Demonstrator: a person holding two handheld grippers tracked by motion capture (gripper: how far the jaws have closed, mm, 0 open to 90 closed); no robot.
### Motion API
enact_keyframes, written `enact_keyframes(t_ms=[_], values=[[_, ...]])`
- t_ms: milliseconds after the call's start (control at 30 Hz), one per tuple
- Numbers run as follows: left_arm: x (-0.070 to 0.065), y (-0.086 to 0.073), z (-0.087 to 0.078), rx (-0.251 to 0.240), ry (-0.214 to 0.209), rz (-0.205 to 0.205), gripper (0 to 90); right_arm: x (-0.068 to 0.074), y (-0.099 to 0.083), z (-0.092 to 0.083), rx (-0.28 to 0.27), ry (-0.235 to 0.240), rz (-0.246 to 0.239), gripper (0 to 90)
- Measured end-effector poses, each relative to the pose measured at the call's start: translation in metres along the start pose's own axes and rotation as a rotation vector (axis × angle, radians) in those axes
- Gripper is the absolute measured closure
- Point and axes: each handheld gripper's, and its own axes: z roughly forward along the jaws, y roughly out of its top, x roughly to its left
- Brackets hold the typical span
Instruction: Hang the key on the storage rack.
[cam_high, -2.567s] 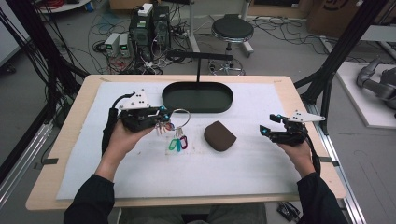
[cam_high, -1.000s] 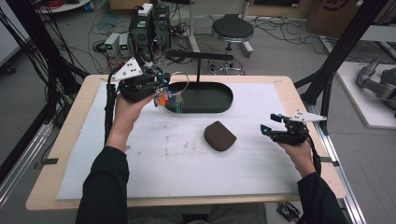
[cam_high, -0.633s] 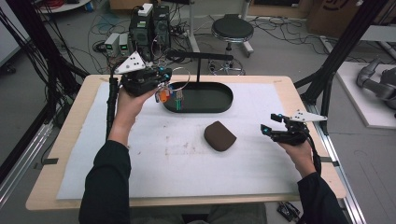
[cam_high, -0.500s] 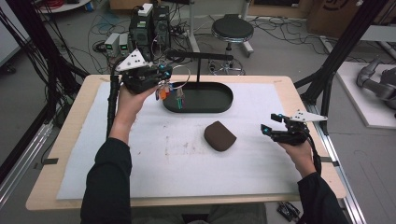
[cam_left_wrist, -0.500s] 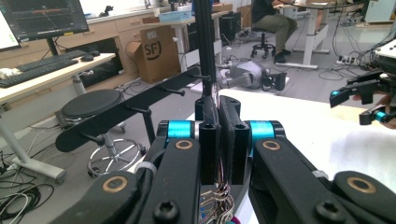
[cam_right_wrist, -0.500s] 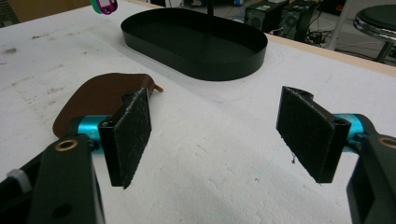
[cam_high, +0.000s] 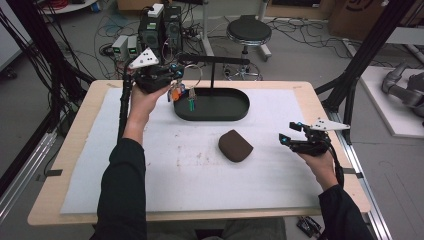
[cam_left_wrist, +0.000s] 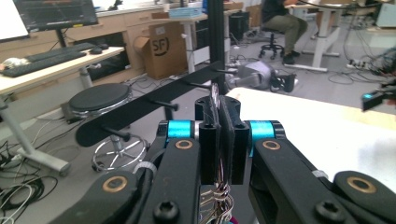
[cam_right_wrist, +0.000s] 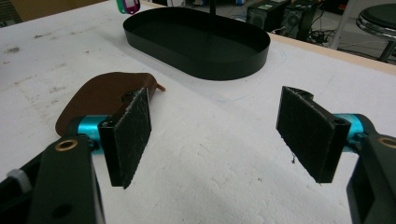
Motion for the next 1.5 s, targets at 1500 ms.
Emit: enact_keyframes(t_ms=[1500], values=[[0.037, -0.037, 0.027, 0.012, 0.210, -0.180, 86.4, -0.001, -0.005, -0.005, -0.001, 0.001, 0.009, 26.7]])
